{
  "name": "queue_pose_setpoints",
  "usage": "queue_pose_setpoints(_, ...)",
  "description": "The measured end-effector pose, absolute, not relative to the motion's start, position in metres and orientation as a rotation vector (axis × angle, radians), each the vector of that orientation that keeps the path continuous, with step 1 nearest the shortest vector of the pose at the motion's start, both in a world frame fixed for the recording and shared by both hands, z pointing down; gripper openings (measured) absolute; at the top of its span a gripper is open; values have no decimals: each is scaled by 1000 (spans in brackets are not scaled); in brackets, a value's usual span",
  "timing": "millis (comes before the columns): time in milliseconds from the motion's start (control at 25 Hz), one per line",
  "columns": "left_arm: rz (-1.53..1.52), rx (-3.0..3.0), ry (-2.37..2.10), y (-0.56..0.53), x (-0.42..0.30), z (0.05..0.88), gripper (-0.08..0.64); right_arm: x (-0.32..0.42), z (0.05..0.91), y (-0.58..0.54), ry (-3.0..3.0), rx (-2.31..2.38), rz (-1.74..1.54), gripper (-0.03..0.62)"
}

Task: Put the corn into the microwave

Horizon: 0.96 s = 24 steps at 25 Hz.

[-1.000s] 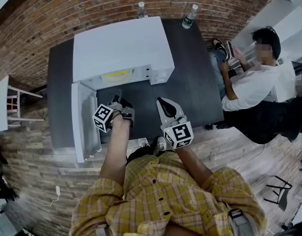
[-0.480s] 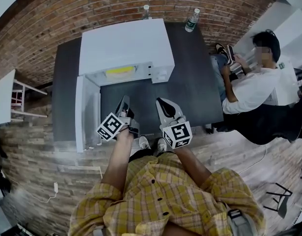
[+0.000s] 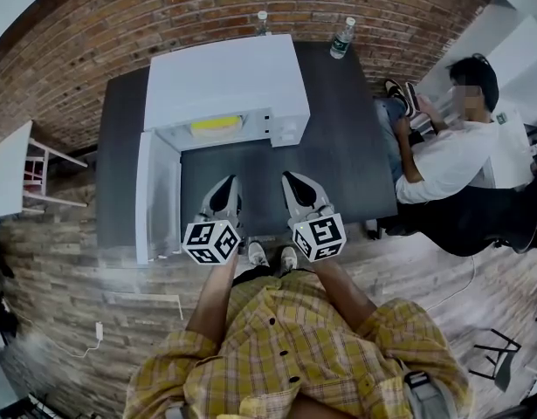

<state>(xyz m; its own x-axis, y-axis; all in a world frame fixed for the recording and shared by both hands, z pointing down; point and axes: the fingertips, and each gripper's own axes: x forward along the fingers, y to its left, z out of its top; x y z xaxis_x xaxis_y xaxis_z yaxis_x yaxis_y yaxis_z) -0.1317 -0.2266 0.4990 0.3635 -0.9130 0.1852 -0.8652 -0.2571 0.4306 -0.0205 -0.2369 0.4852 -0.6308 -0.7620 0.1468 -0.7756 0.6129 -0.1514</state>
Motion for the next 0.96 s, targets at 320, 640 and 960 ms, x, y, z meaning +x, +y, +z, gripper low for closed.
queue_pose_setpoints(320,22,2338,-1628,-219,-121,484,-3,-22,478,-238,-2782,1299,293,3)
queue_pose_setpoints(640,57,2390,-1639,-221,-111,476,-3,-20,476,-242,-2788,1300,284,3)
queue_pose_setpoints(960,69,2408,-1643,-222,-108,474,-3,-20,475,-242,-2797,1301,296,2)
